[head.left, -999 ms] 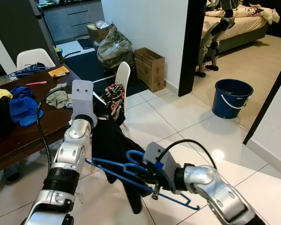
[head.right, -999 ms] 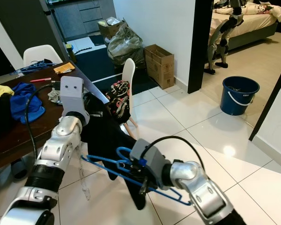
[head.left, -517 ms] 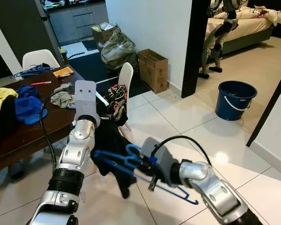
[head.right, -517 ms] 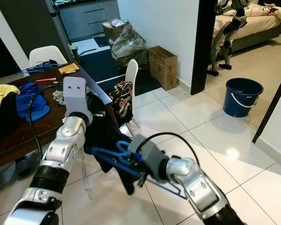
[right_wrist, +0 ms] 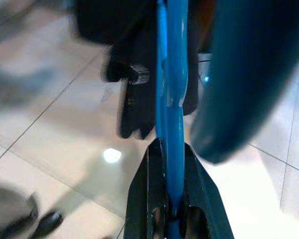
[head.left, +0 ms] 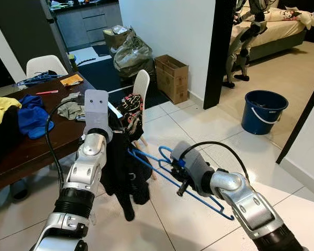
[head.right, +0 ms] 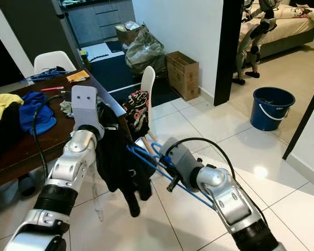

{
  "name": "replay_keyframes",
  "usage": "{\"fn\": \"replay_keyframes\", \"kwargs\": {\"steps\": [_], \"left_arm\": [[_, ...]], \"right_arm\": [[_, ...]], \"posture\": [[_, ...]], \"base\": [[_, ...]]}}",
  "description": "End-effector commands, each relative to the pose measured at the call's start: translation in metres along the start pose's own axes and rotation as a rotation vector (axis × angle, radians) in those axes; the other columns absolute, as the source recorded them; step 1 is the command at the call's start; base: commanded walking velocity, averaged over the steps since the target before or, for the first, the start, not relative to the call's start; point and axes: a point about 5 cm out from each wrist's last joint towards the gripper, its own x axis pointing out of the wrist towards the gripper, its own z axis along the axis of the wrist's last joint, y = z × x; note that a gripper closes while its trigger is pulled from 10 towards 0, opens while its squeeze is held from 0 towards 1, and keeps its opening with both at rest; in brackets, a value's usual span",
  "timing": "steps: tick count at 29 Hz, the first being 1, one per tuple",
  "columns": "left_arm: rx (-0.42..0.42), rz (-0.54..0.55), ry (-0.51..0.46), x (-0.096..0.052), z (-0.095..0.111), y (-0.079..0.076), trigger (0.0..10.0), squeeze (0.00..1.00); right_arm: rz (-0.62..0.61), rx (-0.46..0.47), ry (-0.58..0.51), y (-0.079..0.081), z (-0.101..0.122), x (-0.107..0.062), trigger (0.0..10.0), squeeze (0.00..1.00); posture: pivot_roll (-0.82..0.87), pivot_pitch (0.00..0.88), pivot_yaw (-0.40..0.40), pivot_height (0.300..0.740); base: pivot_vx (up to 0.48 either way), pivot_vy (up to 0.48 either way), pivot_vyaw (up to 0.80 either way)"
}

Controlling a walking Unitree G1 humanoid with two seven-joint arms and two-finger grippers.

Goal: Hang hanger

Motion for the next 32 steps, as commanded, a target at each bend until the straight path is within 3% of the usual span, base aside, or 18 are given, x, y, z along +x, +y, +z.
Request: {"fn": "replay_keyframes", "kwargs": {"steps": [1,6,15,19,22,32], "left_arm": [[0.029,0.035,-0.045,0.002,0.009,0.009,10.0,0.00],[0.039,0.059,-0.059,0.005,0.013,0.016,10.0,0.00],[0.037,0.061,-0.079,0.007,0.019,0.014,10.0,0.00],[0.024,0.042,-0.088,0.006,0.021,0.006,10.0,0.00],[0.002,0.000,-0.087,0.000,0.020,-0.011,10.0,0.00],[0.009,-0.007,-0.088,-0.001,0.019,-0.012,10.0,0.00]], "right_arm": [[0.151,-0.040,-0.001,0.020,0.000,-0.002,10.0,0.00],[0.322,-0.089,0.022,0.040,-0.006,-0.011,10.0,0.00],[0.406,-0.085,-0.025,0.049,0.002,-0.015,10.0,0.00],[0.350,-0.060,-0.097,0.047,0.015,-0.007,10.0,0.00],[0.149,0.021,-0.136,0.034,0.030,0.013,10.0,0.00],[0.133,0.046,-0.132,0.032,0.034,0.015,10.0,0.00]], "posture": [[-0.06,0.000,0.107,0.740],[-0.05,0.000,0.106,0.740],[-0.05,0.000,0.108,0.740],[-0.05,0.000,0.108,0.740],[-0.05,0.000,0.105,0.740],[-0.04,0.000,0.107,0.740]], "base": [[0.000,0.000,0.00],[0.000,0.000,0.00],[0.000,0.000,0.00],[0.000,0.000,0.00],[0.000,0.000,0.00],[0.000,0.000,0.00]]}}
